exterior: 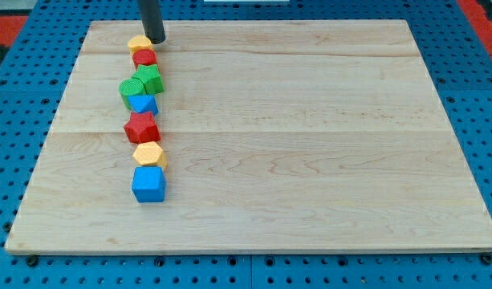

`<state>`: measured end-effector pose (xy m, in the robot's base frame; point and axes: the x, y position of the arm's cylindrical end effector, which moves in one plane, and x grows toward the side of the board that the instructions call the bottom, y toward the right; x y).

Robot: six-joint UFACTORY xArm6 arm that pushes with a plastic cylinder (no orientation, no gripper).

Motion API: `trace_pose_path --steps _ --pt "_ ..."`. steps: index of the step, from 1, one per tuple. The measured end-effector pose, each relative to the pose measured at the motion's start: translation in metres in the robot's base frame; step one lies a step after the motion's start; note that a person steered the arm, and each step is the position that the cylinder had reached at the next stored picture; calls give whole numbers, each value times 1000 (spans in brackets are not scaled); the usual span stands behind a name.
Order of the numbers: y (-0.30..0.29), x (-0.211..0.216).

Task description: Push the green circle along with the green star right a bit

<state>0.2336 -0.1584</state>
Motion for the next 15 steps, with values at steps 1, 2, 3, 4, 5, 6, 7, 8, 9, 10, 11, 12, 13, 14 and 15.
trace_pose_path --steps 1,2,3,4,5,6,7,8,9,10,11,12,13,14,15 --pt "-9 -41" --pt "-25 -42" --pt "-88 -23" --pt "-143 13" --pt "-146 15" --pt "-137 28" --pt "-124 35" --pt "-120 76" --pt "-111 116" --pt "-98 130" --pt "-79 130" --pt "-57 130" --pt "-46 130" --pt "-46 137" --pt "-42 140"
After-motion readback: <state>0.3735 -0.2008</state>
